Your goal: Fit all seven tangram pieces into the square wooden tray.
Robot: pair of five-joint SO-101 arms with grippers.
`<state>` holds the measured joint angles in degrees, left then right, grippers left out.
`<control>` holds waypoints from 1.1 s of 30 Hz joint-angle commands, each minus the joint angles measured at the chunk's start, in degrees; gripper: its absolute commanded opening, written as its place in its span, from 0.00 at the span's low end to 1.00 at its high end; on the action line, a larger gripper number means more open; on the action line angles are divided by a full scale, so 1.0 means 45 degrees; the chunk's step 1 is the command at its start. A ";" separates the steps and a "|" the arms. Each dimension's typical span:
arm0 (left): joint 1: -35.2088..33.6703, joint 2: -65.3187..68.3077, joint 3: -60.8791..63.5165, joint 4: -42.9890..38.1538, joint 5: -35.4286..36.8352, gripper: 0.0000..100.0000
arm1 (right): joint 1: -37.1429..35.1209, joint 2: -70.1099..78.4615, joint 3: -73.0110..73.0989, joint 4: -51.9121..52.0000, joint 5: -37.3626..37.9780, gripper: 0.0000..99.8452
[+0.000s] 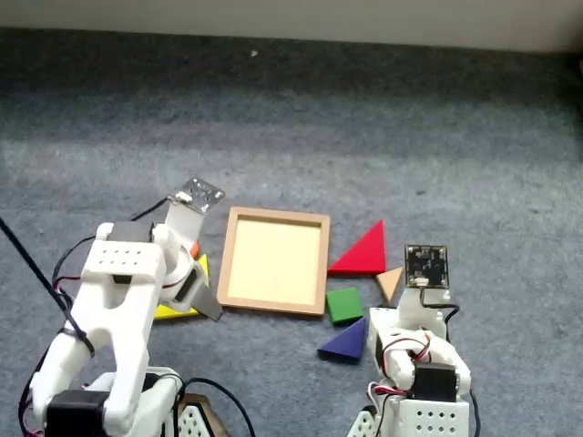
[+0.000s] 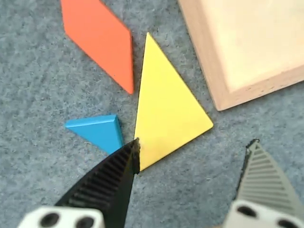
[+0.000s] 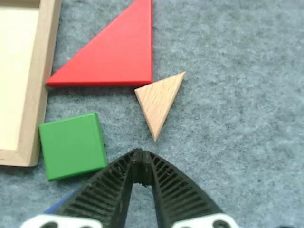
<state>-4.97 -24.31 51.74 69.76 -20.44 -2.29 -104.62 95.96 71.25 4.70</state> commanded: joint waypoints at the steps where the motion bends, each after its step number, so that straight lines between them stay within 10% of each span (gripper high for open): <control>1: 0.0244 0.1514 -0.0322 -0.1094 -0.0176 0.34 | 0.0127 -0.0147 0.1905 0.0088 0.0117 0.01; 12: -0.0225 0.6496 -0.3819 -0.0156 -0.0234 0.30 | 0.0127 -0.0147 0.1905 0.0088 0.0117 0.01; 33: -0.0010 0.3839 -0.2335 -0.0078 -0.0195 0.24 | 0.0127 -0.0147 0.1905 0.0088 0.0117 0.01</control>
<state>-5.23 -0.22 39.52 69.32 -20.97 -2.29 -104.62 95.96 71.25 4.70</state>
